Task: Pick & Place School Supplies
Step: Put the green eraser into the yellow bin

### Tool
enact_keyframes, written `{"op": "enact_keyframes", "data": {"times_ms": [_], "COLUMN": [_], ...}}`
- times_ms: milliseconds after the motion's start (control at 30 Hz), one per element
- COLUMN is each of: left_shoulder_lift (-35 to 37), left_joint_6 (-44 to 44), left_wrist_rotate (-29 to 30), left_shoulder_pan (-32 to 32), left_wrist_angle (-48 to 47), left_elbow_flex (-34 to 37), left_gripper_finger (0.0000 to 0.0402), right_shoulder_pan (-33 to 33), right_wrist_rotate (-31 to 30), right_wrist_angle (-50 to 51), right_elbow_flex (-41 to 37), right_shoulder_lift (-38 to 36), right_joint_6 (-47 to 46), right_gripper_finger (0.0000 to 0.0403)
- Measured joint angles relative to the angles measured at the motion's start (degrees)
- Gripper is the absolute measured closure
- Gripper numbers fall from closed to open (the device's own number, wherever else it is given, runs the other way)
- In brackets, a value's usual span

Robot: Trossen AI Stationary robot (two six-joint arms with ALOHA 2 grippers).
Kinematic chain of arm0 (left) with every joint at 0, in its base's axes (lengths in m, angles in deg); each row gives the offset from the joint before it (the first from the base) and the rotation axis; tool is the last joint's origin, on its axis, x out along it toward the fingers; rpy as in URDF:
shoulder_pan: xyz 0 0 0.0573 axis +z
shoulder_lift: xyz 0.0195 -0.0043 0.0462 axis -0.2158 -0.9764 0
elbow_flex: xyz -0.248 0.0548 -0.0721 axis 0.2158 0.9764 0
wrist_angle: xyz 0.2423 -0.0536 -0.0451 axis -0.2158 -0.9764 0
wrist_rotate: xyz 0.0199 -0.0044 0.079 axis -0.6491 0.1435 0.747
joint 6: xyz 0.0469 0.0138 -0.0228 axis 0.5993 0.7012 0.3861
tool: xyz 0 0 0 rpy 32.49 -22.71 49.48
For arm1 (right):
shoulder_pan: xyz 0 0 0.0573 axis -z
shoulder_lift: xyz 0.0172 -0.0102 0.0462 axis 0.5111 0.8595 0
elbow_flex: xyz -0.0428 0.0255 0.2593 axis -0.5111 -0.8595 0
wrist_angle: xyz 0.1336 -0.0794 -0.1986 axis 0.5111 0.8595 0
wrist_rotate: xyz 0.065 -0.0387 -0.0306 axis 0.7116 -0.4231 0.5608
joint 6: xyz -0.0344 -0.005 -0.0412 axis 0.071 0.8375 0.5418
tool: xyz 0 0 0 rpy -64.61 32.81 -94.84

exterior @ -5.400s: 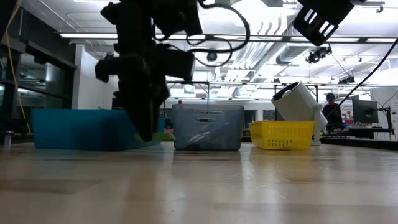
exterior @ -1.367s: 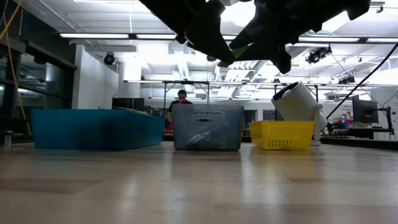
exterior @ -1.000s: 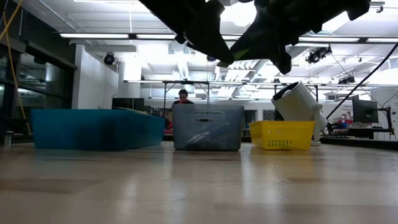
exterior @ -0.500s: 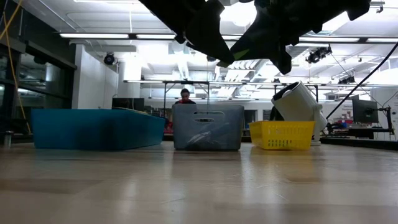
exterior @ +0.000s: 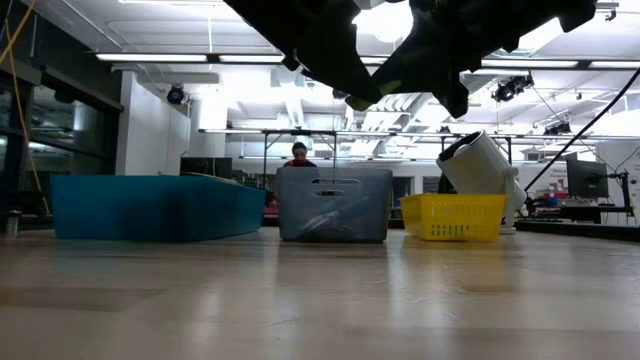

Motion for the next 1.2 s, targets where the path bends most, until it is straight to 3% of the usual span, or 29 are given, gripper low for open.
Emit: {"op": "enact_keyframes", "data": {"times_ms": [200,967,1200], "left_shoulder_lift": [0.0,0.0,0.0], "left_joint_6": [0.0,0.0,0.0], "left_wrist_rotate": [0.0,0.0,0.0], "left_shoulder_pan": [0.0,-0.9,-1.3], "left_wrist_angle": [0.0,-2.4,-2.4], "left_elbow_flex": [0.0,0.0,0.0], "left_gripper_finger": [0.0230,0.0229,0.0229], "right_shoulder_pan": [0.0,0.0,0.0], "right_wrist_rotate": [0.0,-0.5,-7.9], "right_wrist_angle": [0.0,5.7,18.1], "right_elbow_flex": [0.0,0.0,0.0], "right_shoulder_lift": [0.0,-2.2,-8.3], "right_joint_6": [0.0,0.0,-1.0], "right_gripper_finger": [0.0358,0.0366,0.0367]}}
